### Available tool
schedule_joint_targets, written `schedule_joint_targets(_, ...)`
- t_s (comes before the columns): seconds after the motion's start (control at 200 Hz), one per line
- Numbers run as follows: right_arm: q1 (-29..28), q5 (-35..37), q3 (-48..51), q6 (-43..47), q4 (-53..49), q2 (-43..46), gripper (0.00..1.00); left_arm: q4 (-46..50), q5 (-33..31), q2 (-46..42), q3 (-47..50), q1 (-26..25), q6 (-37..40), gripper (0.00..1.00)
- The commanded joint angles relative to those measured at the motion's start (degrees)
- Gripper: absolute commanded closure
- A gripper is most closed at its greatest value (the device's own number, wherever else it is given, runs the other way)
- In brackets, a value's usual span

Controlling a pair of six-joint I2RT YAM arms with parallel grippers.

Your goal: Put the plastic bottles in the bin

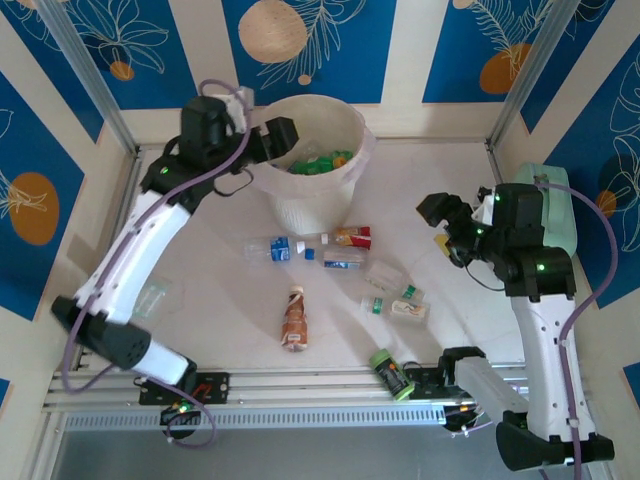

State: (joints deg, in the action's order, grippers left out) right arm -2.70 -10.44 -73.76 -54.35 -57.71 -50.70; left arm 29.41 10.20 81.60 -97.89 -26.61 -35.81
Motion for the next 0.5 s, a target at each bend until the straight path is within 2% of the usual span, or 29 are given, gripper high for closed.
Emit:
schedule_joint_targets(0.0, -0.24, 0.39, -1.3, 1.11, -5.35, 0.84, 0.13, -0.04, -0.87, -9.36, 6.67, 0.54, 1.0, 0.14)
schedule_joint_targets(0.165, -2.29, 1.53, -0.98, -0.9, -6.45, 1.9, 0.14, 0.24, 3.48, -19.07, 17.42, 0.51, -0.48, 0.14)
schedule_joint_targets(0.275, -4.14, 2.66, -0.54, -2.05, -6.96, 2.75, 0.14, 1.39, 3.7, -23.75, 22.62, 0.59, -1.26, 0.15)
schedule_joint_targets(0.495, -8.55, 5.29, 5.19, -5.84, -4.08, 5.78, 0.14, 3.85, 5.26, -27.26, 26.14, 0.53, -2.06, 0.16)
